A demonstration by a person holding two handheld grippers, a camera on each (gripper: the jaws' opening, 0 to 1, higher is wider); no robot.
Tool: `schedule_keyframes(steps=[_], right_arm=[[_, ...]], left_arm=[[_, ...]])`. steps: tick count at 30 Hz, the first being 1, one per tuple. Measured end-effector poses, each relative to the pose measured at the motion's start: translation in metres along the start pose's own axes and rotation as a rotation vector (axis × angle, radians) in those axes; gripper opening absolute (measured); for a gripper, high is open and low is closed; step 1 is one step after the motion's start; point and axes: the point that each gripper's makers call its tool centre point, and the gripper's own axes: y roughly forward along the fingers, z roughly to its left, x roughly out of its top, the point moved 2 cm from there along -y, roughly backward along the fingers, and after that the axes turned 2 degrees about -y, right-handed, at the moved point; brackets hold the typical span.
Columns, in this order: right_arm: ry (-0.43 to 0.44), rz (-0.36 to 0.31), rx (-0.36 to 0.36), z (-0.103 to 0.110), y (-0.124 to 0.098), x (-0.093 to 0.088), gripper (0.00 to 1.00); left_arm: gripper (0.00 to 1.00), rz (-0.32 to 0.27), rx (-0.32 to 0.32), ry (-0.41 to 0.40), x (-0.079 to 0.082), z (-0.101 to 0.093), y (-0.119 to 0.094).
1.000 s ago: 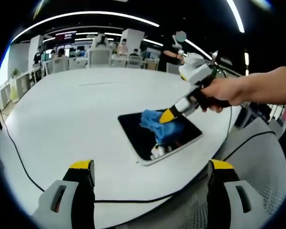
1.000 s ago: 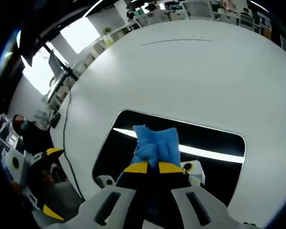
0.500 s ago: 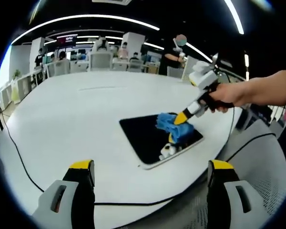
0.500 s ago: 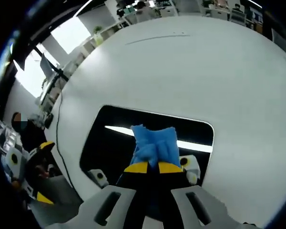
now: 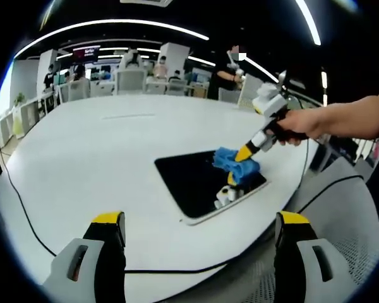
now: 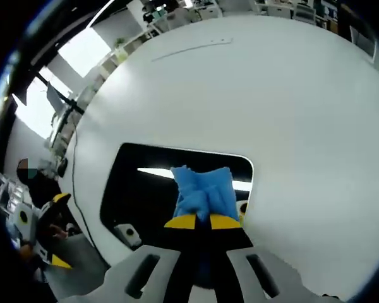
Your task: Wipe the mirror surface with the cleaning cloth until all visible marks leave the cleaned area.
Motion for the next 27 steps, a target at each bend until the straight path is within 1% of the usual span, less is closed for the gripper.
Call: schedule_keyframes(steps=[3,5,8,12,15,17,19,22,23,25,27], right_arm=[[-0.015,0.011,-0.024,-0.002,-0.002,-0.002,0.00],[0.002,0.012,-0.025,-0.004,-0.002,-0.001,0.00],[0.026,0.014,-0.056,-0.009,-0.005,-0.004,0.00],[0.028,0.016,-0.076,-0.014,-0.007,-0.007,0.00],[0.033,0.006,-0.078,-0.014,-0.008,-0.008,0.00],[0.020,0.011,-0.085,-0.014,-0.008,-0.007,0.00],[0.033,0.022,-0.086,-0.014,-0.007,-0.006,0.00],[0.035,0.028,-0.088,-0.013,-0.008,-0.007,0.00],[0.019,0.027,-0.092,-0.014,-0.009,-0.007,0.00],[0.016,0.020,-0.087,-0.015,-0.009,-0.008,0.00],[0.023,0.020,-0.087,-0.014,-0.009,-0.008,0.00]], left_arm=[[0.99,0.020,0.018,-0.020,-0.003,0.003,-0.001],[0.99,0.022,0.014,-0.025,-0.004,0.003,-0.001],[0.99,0.040,0.018,-0.032,-0.007,0.004,-0.001],[0.99,0.058,-0.011,-0.022,-0.009,-0.001,0.000],[0.99,0.056,-0.017,-0.024,-0.009,-0.002,0.000],[0.99,0.058,-0.012,-0.029,-0.010,0.000,-0.001],[0.99,0.054,-0.007,-0.032,-0.009,0.000,-0.002],[0.99,0.040,-0.009,-0.035,-0.007,0.000,-0.002],[0.99,0.032,-0.012,-0.033,-0.006,-0.001,-0.002],[0.99,0.016,-0.020,-0.023,-0.003,-0.002,-0.001],[0.99,0.023,-0.011,-0.024,-0.005,0.000,-0.002]])
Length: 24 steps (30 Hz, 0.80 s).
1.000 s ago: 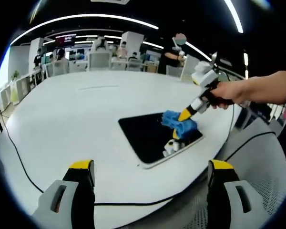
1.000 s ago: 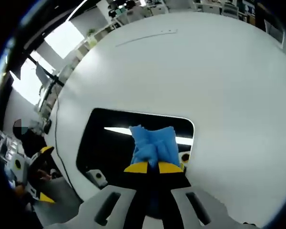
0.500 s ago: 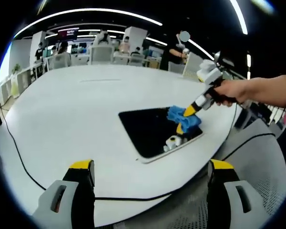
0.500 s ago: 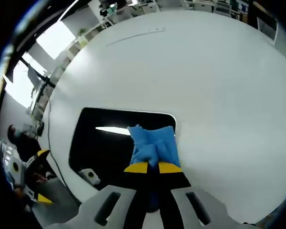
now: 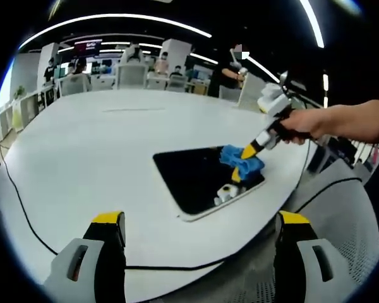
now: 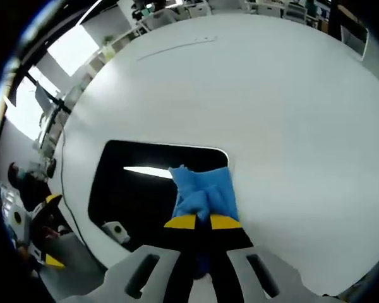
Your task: Wipe the mirror surface with the cleaning cloth until all visible marks leave the cleaned area.
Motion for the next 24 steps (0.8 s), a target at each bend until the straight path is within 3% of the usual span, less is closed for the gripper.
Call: schedule_keyframes(steps=[7,11,24], right_arm=[[-0.021,-0.010,-0.011,-0.0005,-0.0003,-0.0004,0.00],[0.012,-0.011,-0.003,-0.0019,0.0000,0.0004,0.00],[-0.003,-0.006,-0.021,-0.0007,-0.0018,-0.0030,0.00]], left_arm=[[0.99,0.025,-0.012,0.011,-0.0031,-0.0029,0.0020],[0.99,0.022,-0.020,0.019,-0.0023,-0.0039,0.0026],[0.99,0.022,-0.017,0.019,-0.0019,-0.0037,0.0025]])
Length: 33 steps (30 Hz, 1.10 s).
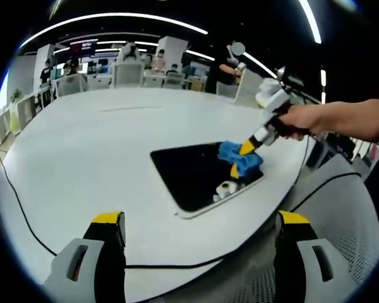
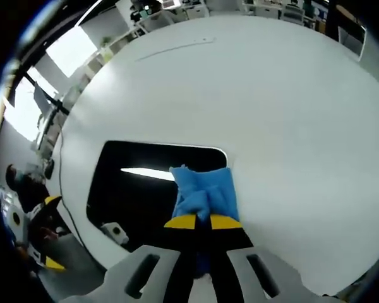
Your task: Wipe the mirror surface with the cleaning cloth until all visible marks leave the cleaned area.
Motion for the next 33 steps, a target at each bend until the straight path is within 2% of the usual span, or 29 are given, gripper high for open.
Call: schedule_keyframes(steps=[20,26,33], right_arm=[[0.005,-0.026,0.009,0.009,-0.011,-0.035,0.00],[0.034,-0.029,0.013,0.011,-0.014,-0.044,0.00],[0.050,-0.030,0.013,0.013,-0.015,-0.046,0.00]], left_arm=[[0.99,0.002,-0.012,0.008,0.000,-0.002,0.001],[0.99,0.006,-0.007,0.015,0.000,-0.002,0.001],[0.99,-0.001,-0.005,0.019,0.001,-0.001,0.000]])
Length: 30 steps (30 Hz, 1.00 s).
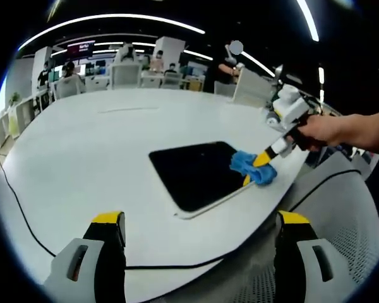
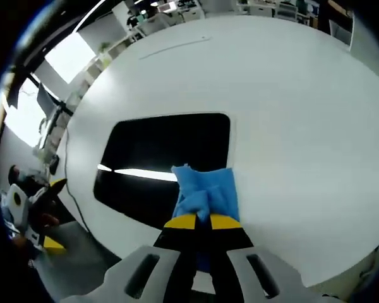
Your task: Wipe the mirror surface with the cleaning cloth until all visible marks leave the cleaned area.
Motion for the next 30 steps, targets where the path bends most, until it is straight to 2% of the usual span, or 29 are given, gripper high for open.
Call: schedule_keyframes(steps=[3,13,19,24,30], right_arm=[[0.006,0.003,-0.004,0.000,0.000,0.001,0.00],[0.011,0.011,-0.010,0.007,0.002,0.002,0.00],[0.000,0.016,-0.003,0.019,0.007,0.006,0.00],[-0.020,0.019,0.007,0.034,0.012,0.008,0.00],[-0.046,0.023,0.029,0.057,0.019,0.011,0.00]], left_arm=[[0.99,0.006,-0.001,-0.006,-0.001,0.000,0.001],[0.99,-0.032,-0.006,0.006,0.006,-0.002,0.000],[0.99,-0.075,-0.030,0.000,0.012,-0.006,-0.001],[0.99,-0.107,-0.026,0.030,0.018,-0.006,-0.002],[0.98,-0.090,-0.021,0.033,0.015,-0.006,-0.001]])
